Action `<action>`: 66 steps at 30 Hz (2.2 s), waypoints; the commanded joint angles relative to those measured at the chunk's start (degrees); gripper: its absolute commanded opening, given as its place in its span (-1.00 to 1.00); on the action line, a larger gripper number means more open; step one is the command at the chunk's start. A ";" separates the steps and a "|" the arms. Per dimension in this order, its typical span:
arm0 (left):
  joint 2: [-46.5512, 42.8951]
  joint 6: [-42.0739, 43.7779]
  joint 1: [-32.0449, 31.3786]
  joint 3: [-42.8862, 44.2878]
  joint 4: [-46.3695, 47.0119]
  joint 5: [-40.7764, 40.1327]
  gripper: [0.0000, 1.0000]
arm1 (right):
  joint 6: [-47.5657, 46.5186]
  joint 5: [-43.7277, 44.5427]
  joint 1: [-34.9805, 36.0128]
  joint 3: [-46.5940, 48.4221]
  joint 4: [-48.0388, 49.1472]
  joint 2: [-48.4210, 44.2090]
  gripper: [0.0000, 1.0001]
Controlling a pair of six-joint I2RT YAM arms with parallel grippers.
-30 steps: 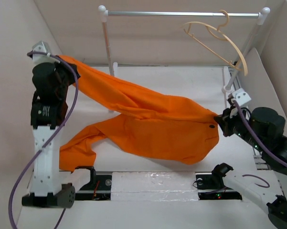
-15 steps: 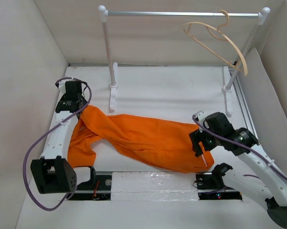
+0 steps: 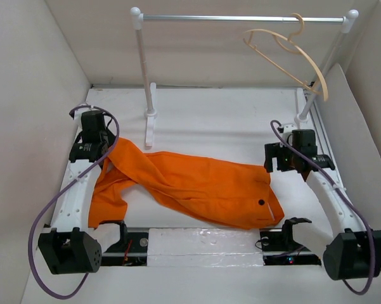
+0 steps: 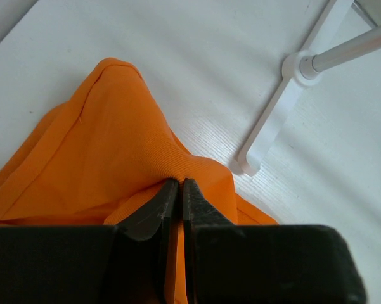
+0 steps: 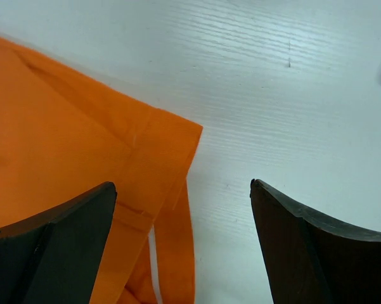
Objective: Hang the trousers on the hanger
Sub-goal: Fold the trousers
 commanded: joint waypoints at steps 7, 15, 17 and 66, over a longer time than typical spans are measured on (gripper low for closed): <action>-1.66 0.39 -0.03 -1.37 2.64 3.49 -1.00 | 4.35 -25.40 -14.00 -12.13 19.96 7.39 0.75; -1.22 -0.93 -0.03 -0.05 3.96 4.38 -1.00 | 13.57 -35.62 -18.24 -19.26 34.46 13.46 0.33; -0.96 -1.11 -0.03 0.39 3.96 4.11 -1.00 | 16.90 -37.74 -18.85 -20.15 39.89 12.76 -0.45; 0.87 -6.54 -1.97 -8.57 4.48 -9.86 0.77 | 10.33 -3.73 -0.17 1.12 26.66 1.60 -1.00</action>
